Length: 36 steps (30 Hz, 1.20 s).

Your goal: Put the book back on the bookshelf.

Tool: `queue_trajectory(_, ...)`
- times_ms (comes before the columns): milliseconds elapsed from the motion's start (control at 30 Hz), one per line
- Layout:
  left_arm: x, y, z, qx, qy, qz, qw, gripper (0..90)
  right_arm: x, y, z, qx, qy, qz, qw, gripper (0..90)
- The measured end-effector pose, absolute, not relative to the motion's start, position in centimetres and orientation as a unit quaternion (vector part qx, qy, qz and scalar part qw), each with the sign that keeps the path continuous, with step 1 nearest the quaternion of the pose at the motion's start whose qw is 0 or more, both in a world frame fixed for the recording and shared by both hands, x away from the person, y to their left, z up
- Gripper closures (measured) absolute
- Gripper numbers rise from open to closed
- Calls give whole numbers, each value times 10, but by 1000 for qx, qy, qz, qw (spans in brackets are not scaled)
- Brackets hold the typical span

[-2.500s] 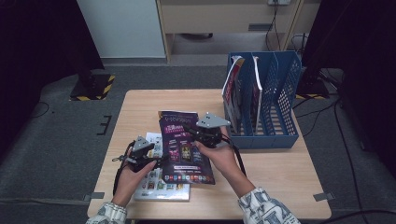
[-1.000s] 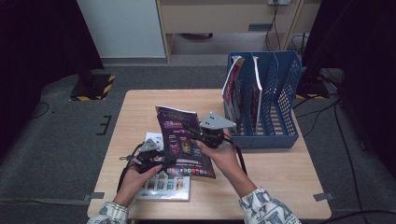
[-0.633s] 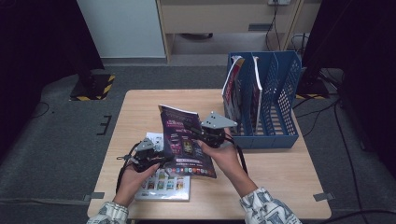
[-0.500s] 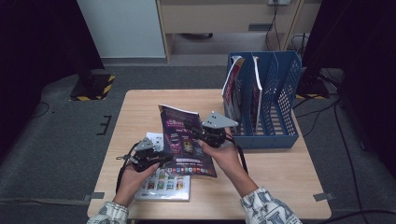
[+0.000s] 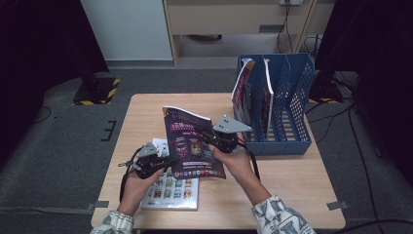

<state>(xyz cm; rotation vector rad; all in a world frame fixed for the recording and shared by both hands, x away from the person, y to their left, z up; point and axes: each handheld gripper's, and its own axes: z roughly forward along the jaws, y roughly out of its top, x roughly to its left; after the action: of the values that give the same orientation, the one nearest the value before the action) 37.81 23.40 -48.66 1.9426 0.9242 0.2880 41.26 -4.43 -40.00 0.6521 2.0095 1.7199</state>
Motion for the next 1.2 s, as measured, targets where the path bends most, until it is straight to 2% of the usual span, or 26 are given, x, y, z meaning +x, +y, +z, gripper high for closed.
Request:
queue_trajectory(700, 373, 246, -472, 774, 376, 193, 471, 826, 411, -47, -393, 230, 712, 631, 204, 833)
queue_trajectory(1200, 373, 250, -473, 771, 381, 207, 466, 832, 410, -43, -394, 221, 708, 643, 190, 813)
